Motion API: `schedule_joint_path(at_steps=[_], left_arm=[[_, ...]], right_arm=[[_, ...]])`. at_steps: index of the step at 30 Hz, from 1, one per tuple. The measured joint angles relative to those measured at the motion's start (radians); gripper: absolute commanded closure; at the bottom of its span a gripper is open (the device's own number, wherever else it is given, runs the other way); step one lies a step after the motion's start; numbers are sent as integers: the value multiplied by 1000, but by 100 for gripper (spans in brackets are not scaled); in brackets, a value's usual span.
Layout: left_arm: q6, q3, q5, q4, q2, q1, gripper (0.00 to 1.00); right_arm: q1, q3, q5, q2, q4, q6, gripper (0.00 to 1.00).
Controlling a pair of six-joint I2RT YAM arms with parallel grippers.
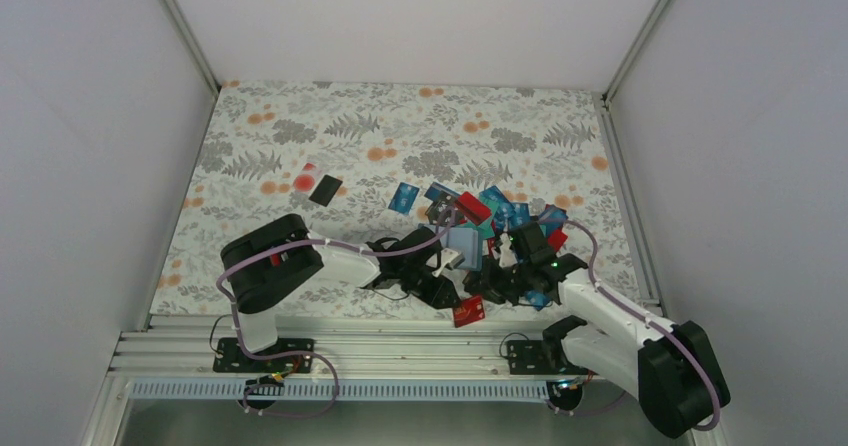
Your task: Put the credit cards into the card holder
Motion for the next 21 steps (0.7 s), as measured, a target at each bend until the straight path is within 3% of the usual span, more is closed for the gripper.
schedule_joint_path(at_steps=[6,9,21], left_arm=[[-1,0,7,1,3,6,75],[-2,0,12,3,5,9,75],[-16,-30,-6,-2,-29,29,74]], right_arm=[[0,0,1,27,-24,-47,88],[0,0,1,27,-28,-62,95],[0,3,-1,32,-32,-81,96]])
